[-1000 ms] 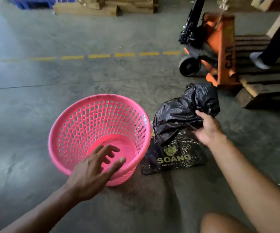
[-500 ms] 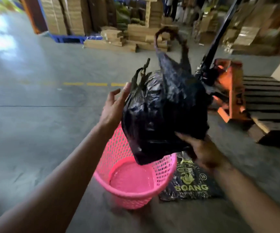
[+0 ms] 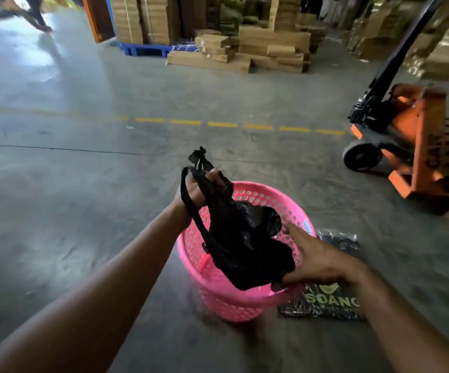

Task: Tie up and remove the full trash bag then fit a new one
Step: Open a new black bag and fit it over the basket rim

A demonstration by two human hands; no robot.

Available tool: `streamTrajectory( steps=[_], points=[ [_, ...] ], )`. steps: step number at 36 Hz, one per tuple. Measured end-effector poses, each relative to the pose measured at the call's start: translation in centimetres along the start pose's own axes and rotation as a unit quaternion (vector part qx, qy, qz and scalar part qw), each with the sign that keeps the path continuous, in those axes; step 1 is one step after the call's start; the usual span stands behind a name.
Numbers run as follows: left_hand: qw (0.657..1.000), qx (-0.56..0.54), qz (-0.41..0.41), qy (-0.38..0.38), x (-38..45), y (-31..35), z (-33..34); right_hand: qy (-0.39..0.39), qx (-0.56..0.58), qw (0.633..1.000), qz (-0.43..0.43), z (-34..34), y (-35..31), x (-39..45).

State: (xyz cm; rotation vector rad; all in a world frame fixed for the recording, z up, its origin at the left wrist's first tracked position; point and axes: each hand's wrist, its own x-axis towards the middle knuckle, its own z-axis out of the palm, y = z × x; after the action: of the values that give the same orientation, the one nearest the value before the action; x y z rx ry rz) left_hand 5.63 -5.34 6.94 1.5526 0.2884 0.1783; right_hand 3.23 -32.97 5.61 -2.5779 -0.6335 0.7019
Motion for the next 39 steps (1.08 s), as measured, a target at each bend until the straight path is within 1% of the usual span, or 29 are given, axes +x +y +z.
streamTrajectory(
  steps=[1,2,4,6,7,9,11,13,14,15,17,20,22,24,26,28,29,30,32,33,35,36,39],
  points=[
    [1.000,-0.002,0.003,0.014,0.0,0.0,-0.2,0.005,-0.011,1.000,-0.002,-0.4,0.0,-0.3],
    [0.999,0.007,-0.006,0.032,-0.2,0.0,-0.6,0.031,-0.019,0.999,-0.016,-0.8,-0.2,-0.6],
    [0.997,0.001,-0.036,0.065,-0.5,-0.1,-1.2,0.116,-0.014,0.991,-0.068,-1.4,-1.6,-1.4],
    [0.997,-0.028,-0.046,0.059,-1.2,-0.2,-1.3,0.204,-0.004,0.970,-0.130,-1.3,-4.3,-2.2],
    [0.996,-0.044,-0.052,0.055,-1.5,-0.2,-1.1,0.231,-0.002,0.960,-0.159,-0.8,-5.8,-2.5],
    [0.994,-0.075,-0.064,0.043,-2.3,-0.2,-0.8,0.250,-0.010,0.949,-0.190,1.1,-8.9,-2.8],
    [0.994,-0.084,-0.063,0.022,-3.1,-0.3,-0.5,0.256,-0.059,0.946,-0.188,3.4,-10.9,-2.5],
    [0.995,-0.082,-0.051,0.022,-3.6,-0.3,-0.6,0.268,-0.085,0.942,-0.183,4.8,-10.7,-1.1],
    [0.995,-0.081,-0.050,0.035,-3.7,-0.4,-0.8,0.276,-0.068,0.942,-0.180,4.9,-10.0,-0.6],
    [0.995,-0.073,-0.047,0.051,-3.9,-0.4,-1.1,0.287,-0.035,0.942,-0.170,4.6,-9.0,-0.1],
    [0.994,-0.054,-0.043,0.087,-4.0,-0.7,-1.9,0.334,0.025,0.935,-0.119,3.4,-6.5,0.9],
    [0.985,-0.035,-0.040,0.162,-4.1,-1.1,-3.6,0.414,0.060,0.908,-0.010,1.0,-2.5,2.2],
    [0.978,-0.021,-0.023,0.207,-4.3,-0.9,-4.7,0.449,0.092,0.887,0.056,-0.3,0.0,3.0],
    [0.976,-0.028,-0.012,0.216,-4.3,-0.5,-5.6,0.471,0.148,0.863,0.106,-0.9,1.9,3.4],
    [0.979,-0.056,-0.018,0.193,-4.3,-0.1,-6.3,0.488,0.215,0.835,0.138,-1.4,2.8,3.5],
    [0.982,-0.107,-0.027,0.156,-4.5,0.2,-6.7,0.500,0.261,0.811,0.154,-1.8,2.9,3.4],
    [0.981,-0.130,-0.026,0.141,-4.7,0.2,-6.7,0.506,0.270,0.806,0.150,-2.0,2.8,3.4],
    [0.981,-0.144,-0.020,0.131,-4.8,0.3,-6.6,0.511,0.271,0.804,0.138,-2.2,2.7,3.4],
    [0.985,-0.134,0.001,0.111,-5.2,0.3,-6.3,0.511,0.278,0.808,0.095,-2.5,2.2,3.6],
    [0.988,-0.122,0.013,0.096,-5.4,0.5,-6.0,0.495,0.291,0.816,0.070,-2.6,1.9,3.6],
    [0.992,-0.100,0.030,0.067,-5.8,1.0,-5.3,0.436,0.347,0.830,0.020,-3.1,1.0,3.5],
    [0.994,-0.090,0.033,0.057,-5.9,1.3,-5.1,0.403,0.386,0.830,-0.003,-3.5,0.7,3.4],
    [0.995,-0.070,0.031,0.061,-5.8,2.1,-5.7,0.309,0.504,0.805,-0.059,-4.7,0.3,2.9]
  ],
)
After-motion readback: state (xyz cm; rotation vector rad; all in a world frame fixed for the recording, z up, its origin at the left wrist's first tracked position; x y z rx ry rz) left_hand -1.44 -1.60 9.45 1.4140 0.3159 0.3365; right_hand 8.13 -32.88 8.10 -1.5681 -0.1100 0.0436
